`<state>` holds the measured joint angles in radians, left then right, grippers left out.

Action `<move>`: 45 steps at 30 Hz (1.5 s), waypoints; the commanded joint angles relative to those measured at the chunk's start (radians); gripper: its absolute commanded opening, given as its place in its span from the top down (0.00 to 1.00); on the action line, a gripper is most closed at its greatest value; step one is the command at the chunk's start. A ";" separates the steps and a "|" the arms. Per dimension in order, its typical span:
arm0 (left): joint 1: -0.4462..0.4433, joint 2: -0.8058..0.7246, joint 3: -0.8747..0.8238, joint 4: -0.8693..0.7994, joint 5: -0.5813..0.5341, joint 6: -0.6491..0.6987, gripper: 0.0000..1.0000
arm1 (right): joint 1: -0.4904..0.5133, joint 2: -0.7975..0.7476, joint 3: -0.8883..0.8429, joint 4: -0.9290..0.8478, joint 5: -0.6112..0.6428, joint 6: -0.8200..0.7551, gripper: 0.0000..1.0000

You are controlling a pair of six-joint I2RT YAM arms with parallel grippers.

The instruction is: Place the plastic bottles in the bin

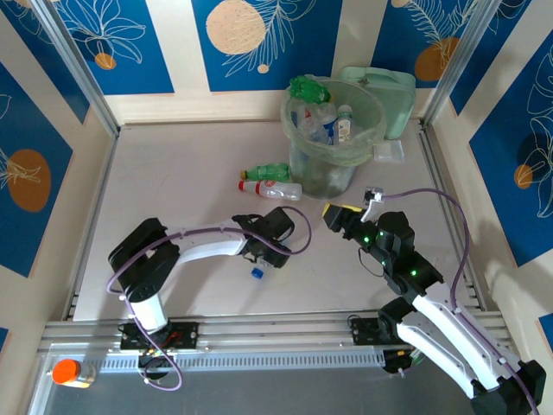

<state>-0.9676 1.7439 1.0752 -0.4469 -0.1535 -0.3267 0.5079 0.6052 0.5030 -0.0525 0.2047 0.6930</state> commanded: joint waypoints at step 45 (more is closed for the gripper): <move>0.268 -0.292 -0.535 1.855 0.991 -0.578 0.55 | -0.032 0.301 0.045 0.612 -0.785 0.115 0.11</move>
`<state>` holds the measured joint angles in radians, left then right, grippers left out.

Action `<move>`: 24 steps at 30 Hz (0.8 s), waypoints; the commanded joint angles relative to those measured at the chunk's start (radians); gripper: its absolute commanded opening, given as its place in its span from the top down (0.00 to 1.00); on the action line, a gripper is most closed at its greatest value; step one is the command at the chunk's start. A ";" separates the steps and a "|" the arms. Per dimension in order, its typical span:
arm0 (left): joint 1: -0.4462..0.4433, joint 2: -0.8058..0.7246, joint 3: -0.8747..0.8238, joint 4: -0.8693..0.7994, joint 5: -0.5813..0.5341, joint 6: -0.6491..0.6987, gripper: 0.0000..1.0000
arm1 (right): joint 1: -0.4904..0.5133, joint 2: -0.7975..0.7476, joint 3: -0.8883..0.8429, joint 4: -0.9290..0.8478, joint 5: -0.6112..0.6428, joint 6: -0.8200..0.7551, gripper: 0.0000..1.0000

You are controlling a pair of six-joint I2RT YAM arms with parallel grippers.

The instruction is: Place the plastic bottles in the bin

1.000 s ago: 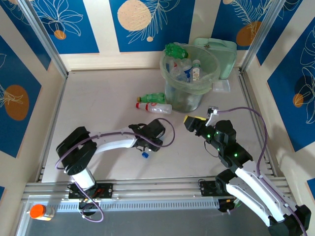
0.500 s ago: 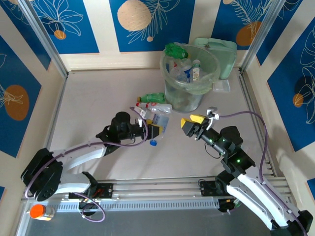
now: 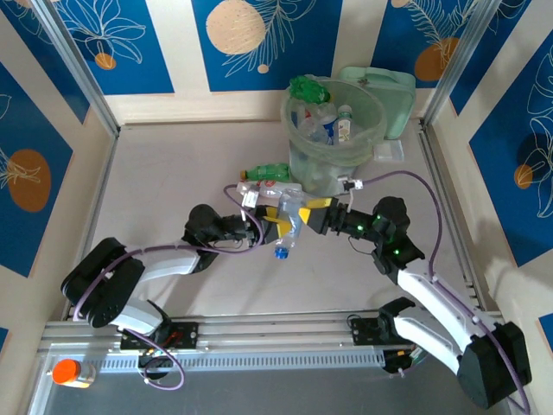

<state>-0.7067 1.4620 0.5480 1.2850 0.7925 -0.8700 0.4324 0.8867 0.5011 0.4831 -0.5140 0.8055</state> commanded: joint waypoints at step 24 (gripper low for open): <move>0.007 -0.066 -0.054 0.123 -0.007 0.001 0.32 | 0.266 -0.005 0.049 0.122 0.203 -0.070 0.62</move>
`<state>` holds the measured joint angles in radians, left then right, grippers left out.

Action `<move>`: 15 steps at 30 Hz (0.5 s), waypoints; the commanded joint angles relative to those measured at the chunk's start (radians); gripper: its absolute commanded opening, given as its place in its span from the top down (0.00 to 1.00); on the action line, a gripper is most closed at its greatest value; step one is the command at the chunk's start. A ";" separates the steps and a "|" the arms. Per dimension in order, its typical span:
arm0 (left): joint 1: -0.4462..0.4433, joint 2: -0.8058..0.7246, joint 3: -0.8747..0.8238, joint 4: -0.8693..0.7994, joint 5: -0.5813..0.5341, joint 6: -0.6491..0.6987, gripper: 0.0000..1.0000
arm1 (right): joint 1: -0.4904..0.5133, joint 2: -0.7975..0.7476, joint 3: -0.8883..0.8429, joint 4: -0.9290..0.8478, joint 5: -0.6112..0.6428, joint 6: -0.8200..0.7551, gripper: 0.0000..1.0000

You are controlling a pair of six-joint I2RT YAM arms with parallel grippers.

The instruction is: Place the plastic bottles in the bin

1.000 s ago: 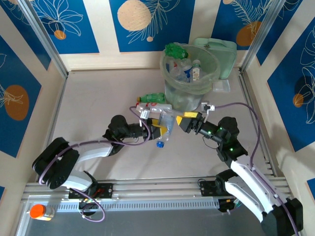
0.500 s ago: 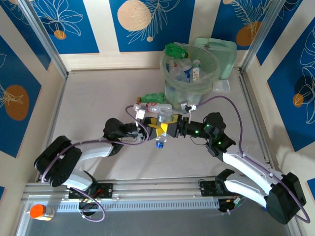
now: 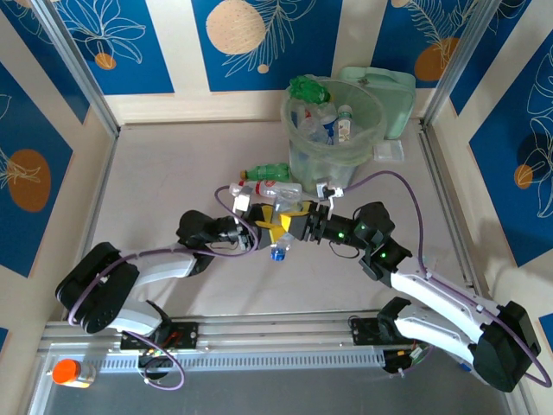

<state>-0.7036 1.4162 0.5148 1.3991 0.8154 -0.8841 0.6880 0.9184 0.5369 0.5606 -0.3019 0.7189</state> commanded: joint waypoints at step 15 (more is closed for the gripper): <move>0.004 -0.543 0.097 -1.270 -0.971 0.272 0.14 | -0.125 -0.128 0.315 -0.553 0.231 -0.160 0.67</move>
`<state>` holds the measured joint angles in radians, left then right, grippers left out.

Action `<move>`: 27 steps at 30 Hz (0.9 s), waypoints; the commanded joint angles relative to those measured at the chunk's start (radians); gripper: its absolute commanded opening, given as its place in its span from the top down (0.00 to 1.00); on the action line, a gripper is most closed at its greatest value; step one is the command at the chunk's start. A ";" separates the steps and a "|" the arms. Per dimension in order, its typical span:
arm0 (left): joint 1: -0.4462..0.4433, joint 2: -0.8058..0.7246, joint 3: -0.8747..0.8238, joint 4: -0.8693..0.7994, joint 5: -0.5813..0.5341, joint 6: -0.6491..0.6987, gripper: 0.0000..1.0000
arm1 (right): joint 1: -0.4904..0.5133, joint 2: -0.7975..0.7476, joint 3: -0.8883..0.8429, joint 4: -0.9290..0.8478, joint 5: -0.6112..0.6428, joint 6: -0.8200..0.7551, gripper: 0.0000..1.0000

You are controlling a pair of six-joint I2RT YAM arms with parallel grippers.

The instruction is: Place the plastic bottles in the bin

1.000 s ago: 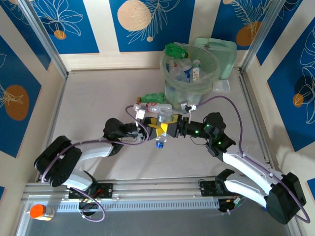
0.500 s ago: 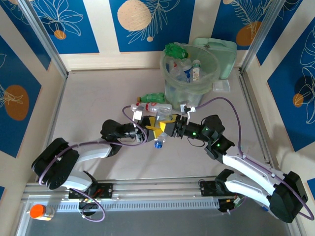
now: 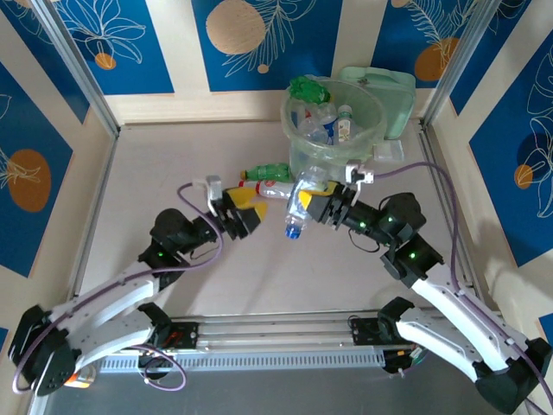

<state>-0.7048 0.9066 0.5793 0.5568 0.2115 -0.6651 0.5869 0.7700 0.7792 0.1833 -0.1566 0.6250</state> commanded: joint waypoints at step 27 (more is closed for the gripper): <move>0.004 0.137 -0.035 -0.363 -0.365 0.038 0.15 | -0.503 0.703 1.000 -0.755 0.146 -0.136 0.65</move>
<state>-0.7040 1.0622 0.5243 0.1707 -0.1829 -0.6117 0.0944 1.4281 1.7176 -0.5030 0.0109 0.4938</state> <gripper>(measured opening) 0.845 0.467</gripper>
